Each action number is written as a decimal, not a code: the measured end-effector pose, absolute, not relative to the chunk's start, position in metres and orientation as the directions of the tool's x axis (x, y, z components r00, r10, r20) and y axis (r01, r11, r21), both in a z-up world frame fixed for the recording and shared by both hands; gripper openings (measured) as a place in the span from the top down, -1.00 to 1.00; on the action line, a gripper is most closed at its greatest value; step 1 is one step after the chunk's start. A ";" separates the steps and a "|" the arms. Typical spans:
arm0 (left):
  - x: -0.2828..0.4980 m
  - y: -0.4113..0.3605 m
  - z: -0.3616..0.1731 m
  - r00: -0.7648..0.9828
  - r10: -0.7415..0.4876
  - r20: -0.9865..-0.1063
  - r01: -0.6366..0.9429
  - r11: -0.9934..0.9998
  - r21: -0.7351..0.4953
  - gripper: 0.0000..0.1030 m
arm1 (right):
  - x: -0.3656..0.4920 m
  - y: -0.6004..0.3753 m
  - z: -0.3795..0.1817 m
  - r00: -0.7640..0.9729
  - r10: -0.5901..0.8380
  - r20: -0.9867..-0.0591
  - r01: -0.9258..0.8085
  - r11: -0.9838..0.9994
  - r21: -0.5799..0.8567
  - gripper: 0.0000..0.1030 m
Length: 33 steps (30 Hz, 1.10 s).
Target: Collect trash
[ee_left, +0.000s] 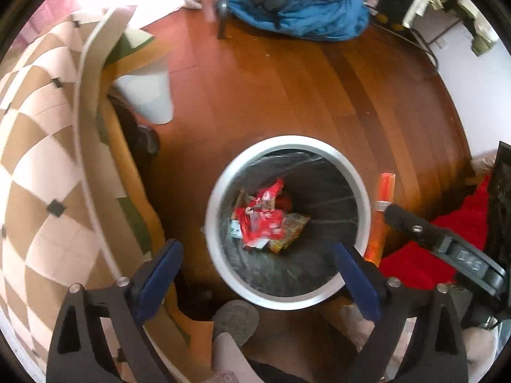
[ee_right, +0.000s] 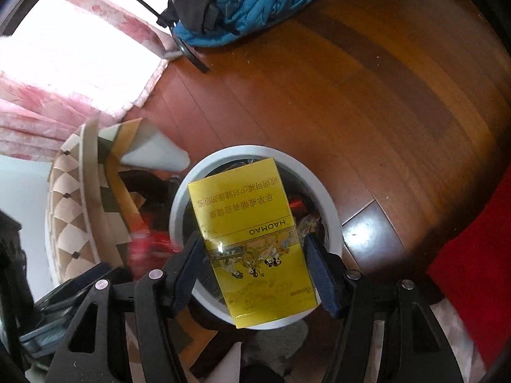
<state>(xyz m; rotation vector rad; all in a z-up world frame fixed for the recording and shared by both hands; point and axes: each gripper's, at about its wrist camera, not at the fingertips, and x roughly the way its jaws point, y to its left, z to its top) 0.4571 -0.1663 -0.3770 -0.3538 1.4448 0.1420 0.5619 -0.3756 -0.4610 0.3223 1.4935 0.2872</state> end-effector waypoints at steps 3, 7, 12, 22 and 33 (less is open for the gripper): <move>0.443 -0.159 -0.368 0.137 -0.072 -0.988 -0.318 0.941 -0.113 -0.89 | 0.562 -0.375 -0.459 0.054 0.370 -0.927 0.018 0.928 0.372 -1.00; 0.429 -0.160 -0.354 0.148 0.006 -0.989 -0.310 0.950 -0.041 -0.92 | 0.550 -0.376 -0.446 0.064 0.275 -0.959 0.008 0.961 0.276 -1.00; 0.413 -0.166 -0.335 0.162 0.065 -0.985 -0.285 0.958 0.017 -0.95 | 0.523 -0.378 -0.429 0.059 0.174 -0.983 -0.026 0.985 0.172 -1.00; 0.371 -0.176 -0.261 0.235 0.042 -0.971 -0.264 0.964 -0.022 -0.96 | 0.471 -0.386 -0.343 0.114 0.192 -0.975 -0.044 0.981 0.188 -1.00; 0.315 -0.190 -0.141 0.384 -0.056 -0.921 -0.149 0.981 -0.122 -0.96 | 0.400 -0.388 -0.205 0.228 0.336 -0.914 -0.113 0.941 0.318 -1.00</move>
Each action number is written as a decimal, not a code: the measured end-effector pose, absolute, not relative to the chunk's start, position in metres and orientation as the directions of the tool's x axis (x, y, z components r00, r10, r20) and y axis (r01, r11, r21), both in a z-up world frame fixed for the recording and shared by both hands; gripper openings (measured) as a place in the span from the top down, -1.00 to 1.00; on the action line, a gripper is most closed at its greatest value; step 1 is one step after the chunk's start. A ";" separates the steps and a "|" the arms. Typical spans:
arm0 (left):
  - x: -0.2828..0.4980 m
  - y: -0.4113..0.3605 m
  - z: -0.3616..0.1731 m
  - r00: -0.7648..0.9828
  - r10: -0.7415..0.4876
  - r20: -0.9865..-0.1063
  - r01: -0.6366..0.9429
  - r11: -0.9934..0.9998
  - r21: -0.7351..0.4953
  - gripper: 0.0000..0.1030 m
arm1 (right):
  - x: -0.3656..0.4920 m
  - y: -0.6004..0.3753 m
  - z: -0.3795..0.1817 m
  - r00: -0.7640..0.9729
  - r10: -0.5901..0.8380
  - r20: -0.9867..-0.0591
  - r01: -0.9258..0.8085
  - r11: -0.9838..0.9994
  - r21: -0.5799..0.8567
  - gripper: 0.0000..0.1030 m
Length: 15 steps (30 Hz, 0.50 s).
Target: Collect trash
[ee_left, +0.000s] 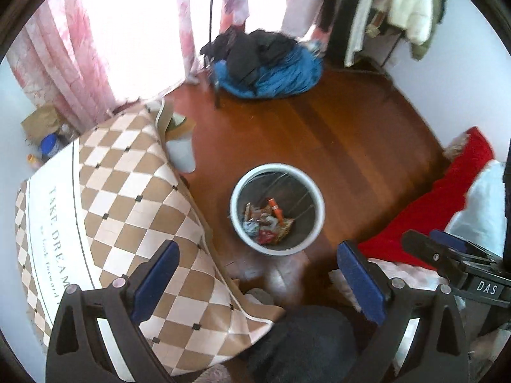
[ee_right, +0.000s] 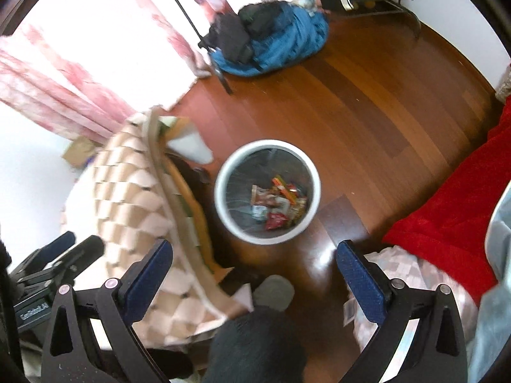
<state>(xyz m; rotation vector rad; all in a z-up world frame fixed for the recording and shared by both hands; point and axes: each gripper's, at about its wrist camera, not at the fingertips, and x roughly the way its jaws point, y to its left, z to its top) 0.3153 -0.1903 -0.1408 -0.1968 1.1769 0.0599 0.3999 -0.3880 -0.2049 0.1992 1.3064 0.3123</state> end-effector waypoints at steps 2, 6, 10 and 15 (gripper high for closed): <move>0.308 -0.194 -0.123 0.409 -0.080 -0.909 -0.131 0.981 -0.145 -0.96 | 0.389 -0.388 -0.179 0.254 0.355 -0.899 -0.128 0.934 0.333 -1.00; 0.294 -0.195 -0.093 0.445 -0.135 -0.885 -0.094 0.976 -0.196 -0.96 | 0.369 -0.390 -0.130 0.280 0.408 -0.869 -0.158 0.912 0.377 -1.00; 0.281 -0.196 -0.068 0.461 -0.189 -0.867 -0.063 0.968 -0.244 -0.96 | 0.353 -0.393 -0.093 0.296 0.444 -0.845 -0.194 0.895 0.402 -1.00; 0.267 -0.193 -0.042 0.485 -0.227 -0.845 -0.045 0.958 -0.283 -0.96 | 0.333 -0.394 -0.058 0.304 0.484 -0.821 -0.225 0.874 0.431 -1.00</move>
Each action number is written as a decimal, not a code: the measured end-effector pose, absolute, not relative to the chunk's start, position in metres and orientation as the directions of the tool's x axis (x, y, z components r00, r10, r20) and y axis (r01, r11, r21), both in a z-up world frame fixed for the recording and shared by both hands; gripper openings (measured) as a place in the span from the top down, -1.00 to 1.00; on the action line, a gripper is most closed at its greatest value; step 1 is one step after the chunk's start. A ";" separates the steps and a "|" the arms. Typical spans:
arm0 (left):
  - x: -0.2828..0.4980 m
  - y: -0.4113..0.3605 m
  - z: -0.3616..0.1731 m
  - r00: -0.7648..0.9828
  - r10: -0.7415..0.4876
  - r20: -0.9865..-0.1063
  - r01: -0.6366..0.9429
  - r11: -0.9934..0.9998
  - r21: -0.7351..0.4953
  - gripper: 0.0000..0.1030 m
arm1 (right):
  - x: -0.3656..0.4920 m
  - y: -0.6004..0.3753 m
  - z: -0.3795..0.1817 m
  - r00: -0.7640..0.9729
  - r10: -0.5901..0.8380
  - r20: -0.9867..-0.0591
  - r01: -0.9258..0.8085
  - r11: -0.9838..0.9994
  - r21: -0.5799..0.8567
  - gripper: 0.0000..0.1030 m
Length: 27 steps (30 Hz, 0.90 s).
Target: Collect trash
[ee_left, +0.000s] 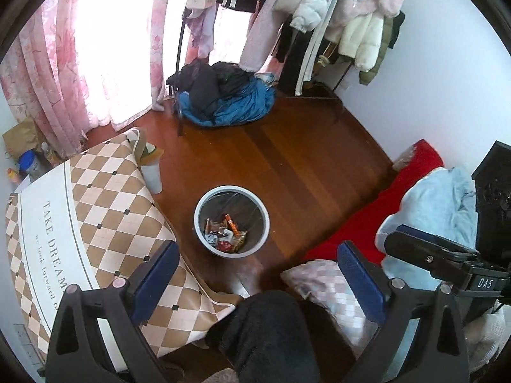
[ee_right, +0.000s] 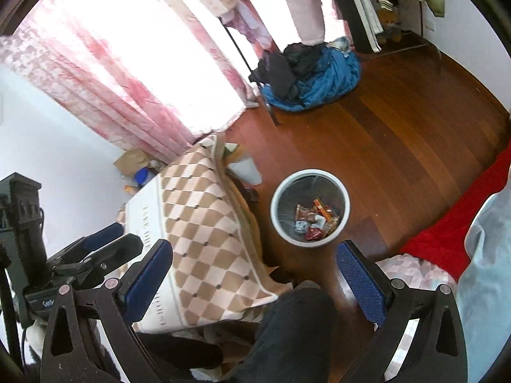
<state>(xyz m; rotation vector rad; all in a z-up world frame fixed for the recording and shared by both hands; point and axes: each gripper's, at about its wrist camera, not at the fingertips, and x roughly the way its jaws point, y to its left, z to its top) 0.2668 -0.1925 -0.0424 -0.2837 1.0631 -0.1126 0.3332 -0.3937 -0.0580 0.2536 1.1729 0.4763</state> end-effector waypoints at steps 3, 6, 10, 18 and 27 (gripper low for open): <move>0.259 -0.190 -0.030 0.491 -0.253 -0.834 -0.037 0.950 -0.310 -0.96 | 0.324 -0.392 -0.043 0.306 0.506 -0.807 -0.241 0.861 0.449 -1.00; 0.251 -0.189 -0.020 0.501 -0.260 -0.826 -0.034 0.947 -0.319 -0.96 | 0.315 -0.391 -0.032 0.306 0.522 -0.796 -0.255 0.850 0.460 -1.00; 0.242 -0.188 -0.011 0.510 -0.268 -0.818 -0.032 0.944 -0.329 -0.96 | 0.309 -0.392 -0.024 0.305 0.531 -0.790 -0.262 0.845 0.467 -1.00; 0.233 -0.183 -0.003 0.530 -0.267 -0.805 -0.032 0.942 -0.334 -0.96 | 0.301 -0.394 -0.014 0.301 0.540 -0.786 -0.270 0.839 0.473 -1.00; 0.226 -0.178 -0.005 0.529 -0.258 -0.808 -0.046 0.943 -0.331 -0.96 | 0.299 -0.393 -0.016 0.283 0.536 -0.795 -0.272 0.840 0.469 -1.00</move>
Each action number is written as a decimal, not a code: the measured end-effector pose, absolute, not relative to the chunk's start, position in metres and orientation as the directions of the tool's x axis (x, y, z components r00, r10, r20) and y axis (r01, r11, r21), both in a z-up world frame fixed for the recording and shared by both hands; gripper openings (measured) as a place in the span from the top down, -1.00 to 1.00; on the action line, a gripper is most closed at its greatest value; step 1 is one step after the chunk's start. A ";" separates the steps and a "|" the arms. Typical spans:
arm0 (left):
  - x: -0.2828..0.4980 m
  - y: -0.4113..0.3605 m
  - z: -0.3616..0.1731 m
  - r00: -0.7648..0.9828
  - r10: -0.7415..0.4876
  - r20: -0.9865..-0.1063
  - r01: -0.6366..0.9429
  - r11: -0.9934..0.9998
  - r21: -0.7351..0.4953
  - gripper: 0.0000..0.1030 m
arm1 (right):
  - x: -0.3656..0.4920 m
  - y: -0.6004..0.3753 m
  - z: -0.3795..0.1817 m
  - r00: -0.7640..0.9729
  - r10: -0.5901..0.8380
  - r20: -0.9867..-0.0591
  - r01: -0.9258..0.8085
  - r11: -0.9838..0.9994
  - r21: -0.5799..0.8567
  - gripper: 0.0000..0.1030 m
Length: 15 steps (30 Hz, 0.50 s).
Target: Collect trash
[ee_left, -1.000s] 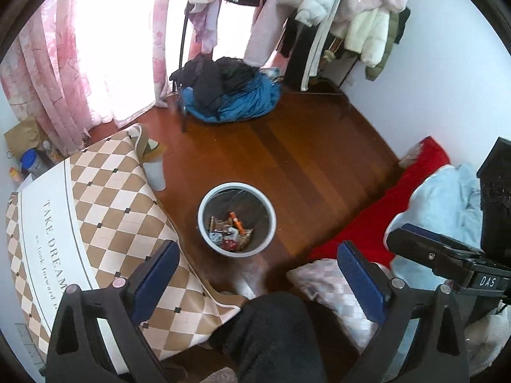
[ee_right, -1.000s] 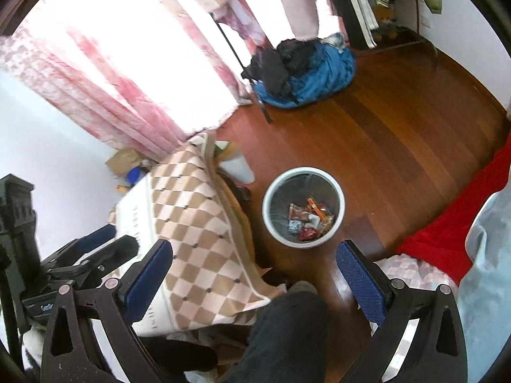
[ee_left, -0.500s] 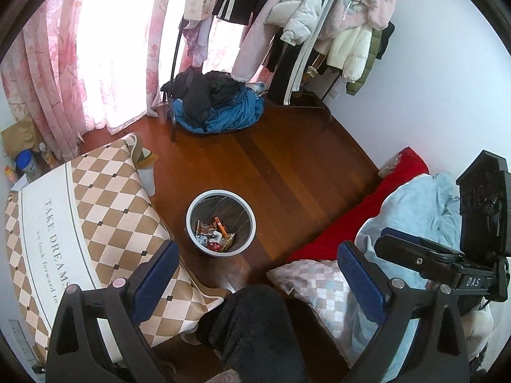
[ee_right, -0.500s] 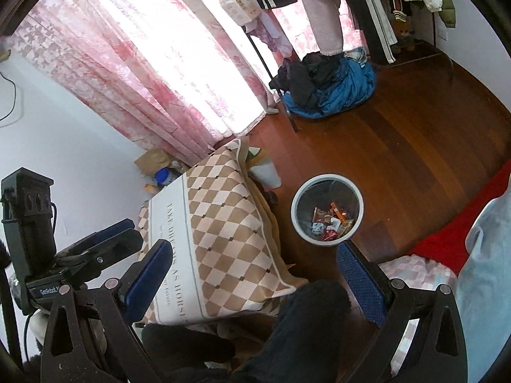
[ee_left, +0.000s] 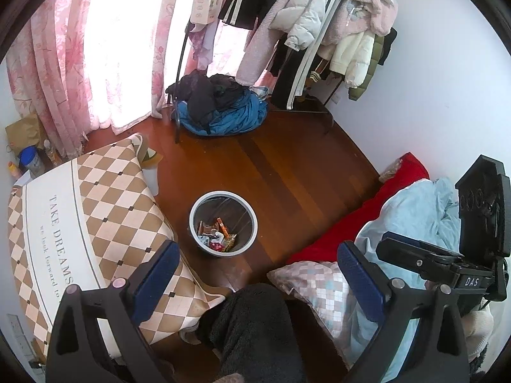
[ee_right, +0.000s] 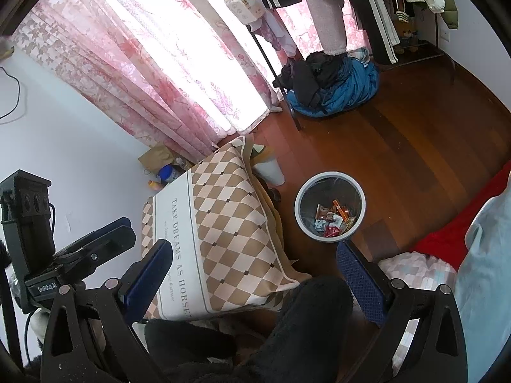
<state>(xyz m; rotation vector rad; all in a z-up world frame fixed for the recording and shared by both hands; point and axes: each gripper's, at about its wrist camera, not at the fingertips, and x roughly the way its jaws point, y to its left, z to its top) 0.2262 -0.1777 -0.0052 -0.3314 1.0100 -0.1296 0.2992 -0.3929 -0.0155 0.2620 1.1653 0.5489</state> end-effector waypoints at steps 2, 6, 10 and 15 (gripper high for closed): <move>0.226 -0.177 -0.005 0.530 -0.260 -0.807 -0.045 0.942 -0.332 -0.96 | 0.298 -0.392 -0.015 0.279 0.529 -0.802 -0.270 0.844 0.463 -1.00; 0.224 -0.176 -0.004 0.535 -0.258 -0.805 -0.050 0.941 -0.335 -0.99 | 0.297 -0.392 -0.016 0.271 0.530 -0.804 -0.272 0.843 0.464 -1.00; 0.223 -0.174 -0.002 0.538 -0.255 -0.804 -0.058 0.940 -0.337 -1.00 | 0.297 -0.392 -0.016 0.272 0.529 -0.804 -0.273 0.843 0.463 -1.00; 0.222 -0.174 -0.002 0.540 -0.259 -0.801 -0.055 0.938 -0.341 -1.00 | 0.297 -0.392 -0.015 0.269 0.529 -0.805 -0.280 0.843 0.460 -1.00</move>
